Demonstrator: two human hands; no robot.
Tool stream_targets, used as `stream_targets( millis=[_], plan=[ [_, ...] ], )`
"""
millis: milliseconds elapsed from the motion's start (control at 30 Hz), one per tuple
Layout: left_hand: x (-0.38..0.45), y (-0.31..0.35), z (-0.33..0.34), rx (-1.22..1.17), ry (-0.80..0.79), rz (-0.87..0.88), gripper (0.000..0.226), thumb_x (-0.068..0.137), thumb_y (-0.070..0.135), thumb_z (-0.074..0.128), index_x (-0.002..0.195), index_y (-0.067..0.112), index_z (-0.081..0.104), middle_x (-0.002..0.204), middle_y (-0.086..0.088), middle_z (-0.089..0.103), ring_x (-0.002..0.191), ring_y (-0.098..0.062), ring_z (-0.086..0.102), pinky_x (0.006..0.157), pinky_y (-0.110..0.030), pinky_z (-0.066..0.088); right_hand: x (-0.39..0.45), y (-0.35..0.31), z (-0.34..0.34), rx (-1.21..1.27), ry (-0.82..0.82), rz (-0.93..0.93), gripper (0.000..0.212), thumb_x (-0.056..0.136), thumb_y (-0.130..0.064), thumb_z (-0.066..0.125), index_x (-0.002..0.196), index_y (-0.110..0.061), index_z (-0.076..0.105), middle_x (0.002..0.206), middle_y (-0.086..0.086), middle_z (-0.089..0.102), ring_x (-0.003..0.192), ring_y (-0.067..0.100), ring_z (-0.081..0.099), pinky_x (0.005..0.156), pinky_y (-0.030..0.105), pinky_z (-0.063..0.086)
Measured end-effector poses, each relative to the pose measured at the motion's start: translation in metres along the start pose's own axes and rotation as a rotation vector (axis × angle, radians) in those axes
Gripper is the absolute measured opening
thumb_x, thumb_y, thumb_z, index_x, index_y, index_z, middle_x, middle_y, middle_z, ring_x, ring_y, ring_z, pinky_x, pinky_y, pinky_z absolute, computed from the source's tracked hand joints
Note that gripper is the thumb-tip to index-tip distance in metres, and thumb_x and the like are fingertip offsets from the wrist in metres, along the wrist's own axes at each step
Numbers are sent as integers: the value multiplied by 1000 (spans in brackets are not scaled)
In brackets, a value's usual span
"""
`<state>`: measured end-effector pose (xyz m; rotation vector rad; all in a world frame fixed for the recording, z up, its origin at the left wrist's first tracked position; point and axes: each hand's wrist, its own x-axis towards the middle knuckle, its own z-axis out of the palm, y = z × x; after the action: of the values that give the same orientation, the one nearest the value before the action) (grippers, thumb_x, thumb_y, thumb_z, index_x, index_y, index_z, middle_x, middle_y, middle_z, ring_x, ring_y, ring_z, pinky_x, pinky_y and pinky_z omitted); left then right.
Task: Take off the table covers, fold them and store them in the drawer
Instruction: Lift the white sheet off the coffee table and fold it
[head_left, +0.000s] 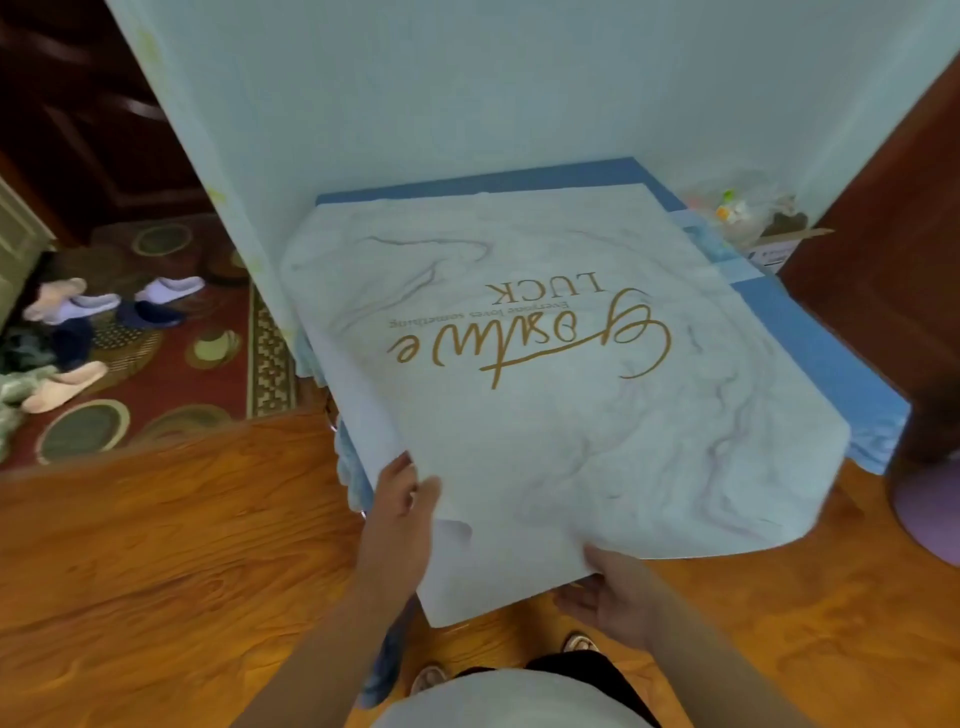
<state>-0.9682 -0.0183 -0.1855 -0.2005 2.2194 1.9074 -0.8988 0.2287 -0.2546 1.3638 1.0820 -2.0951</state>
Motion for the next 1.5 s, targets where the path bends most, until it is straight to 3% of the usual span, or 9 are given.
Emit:
stream_targets(
  millis=[133, 267, 433, 600, 800, 1000, 1100, 1200, 1500],
  plan=[
    [10, -4, 85, 327, -236, 256, 23, 104, 18, 50, 119, 16, 67, 140, 14, 43, 118, 15, 44, 97, 2, 27, -1, -5, -29, -88, -172, 82, 49, 102, -42, 52, 133, -4, 59, 122, 23, 68, 117, 41, 63, 91, 48, 56],
    [7, -54, 153, 848, -496, 162, 50, 101, 36, 37, 148, 20, 41, 158, 6, 32, 144, -16, 34, 122, -43, 24, -3, -21, -59, -154, -294, 122, 58, 98, -55, 52, 128, -8, 69, 122, 19, 68, 118, 37, 62, 106, 47, 48],
    [-21, -108, 188, 1441, -538, 37, 112, 81, 77, 45, 157, 30, -22, 154, 1, -46, 147, -32, -35, 113, -69, -14, 8, -71, -148, 204, -88, -107, 60, 74, -28, 83, 128, -9, 63, 113, 15, 72, 110, 35, 64, 86, 47, 55],
    [-46, -123, 197, 1466, -229, 55, 91, 74, 17, 57, 159, 27, 25, 167, -19, 16, 145, -54, 30, 107, -76, 26, 21, -145, -248, 498, 80, -200, 77, 69, -32, 84, 138, -16, 54, 138, 10, 56, 121, 30, 56, 108, 44, 42],
    [-77, -154, 180, 1489, 69, 59, 83, 75, 19, 39, 158, 22, 28, 163, -23, 28, 148, -53, 24, 116, -72, 18, 31, -190, -273, 465, 49, -246, 50, 84, -41, 73, 128, -20, 62, 130, 11, 65, 122, 32, 59, 108, 51, 44],
    [-108, -115, 215, 658, 636, -330, 72, 73, 34, 70, 139, 12, 50, 140, -22, 49, 133, -41, 41, 109, -60, 34, 54, -197, -281, 494, -53, -229, 92, 51, -76, 83, 122, -24, 57, 123, 4, 61, 120, 27, 61, 106, 47, 49],
    [-101, -102, 218, -397, 759, -797, 89, 73, 72, 71, 138, 15, 48, 131, -15, 55, 120, -35, 52, 108, -56, 42, 21, -192, -261, 432, 92, -292, 35, 92, -48, 67, 115, -22, 62, 122, 5, 65, 122, 27, 60, 103, 47, 50],
    [-83, -109, 209, -1020, 604, -699, 73, 78, 62, 72, 135, 19, 55, 134, -10, 61, 123, -28, 57, 109, -48, 44, 15, -195, -259, 462, 151, -275, 20, 98, -33, 61, 114, -20, 65, 118, 5, 68, 112, 25, 64, 90, 44, 55],
    [-66, -61, 188, -745, 553, -474, 34, 103, 21, 53, 137, 19, 57, 118, -2, 68, 97, -17, 65, 77, -35, 55, -31, -193, -266, 301, 154, -454, 23, 94, -19, 68, 118, -18, 64, 119, 4, 70, 108, 22, 67, 87, 36, 59]
  ],
)
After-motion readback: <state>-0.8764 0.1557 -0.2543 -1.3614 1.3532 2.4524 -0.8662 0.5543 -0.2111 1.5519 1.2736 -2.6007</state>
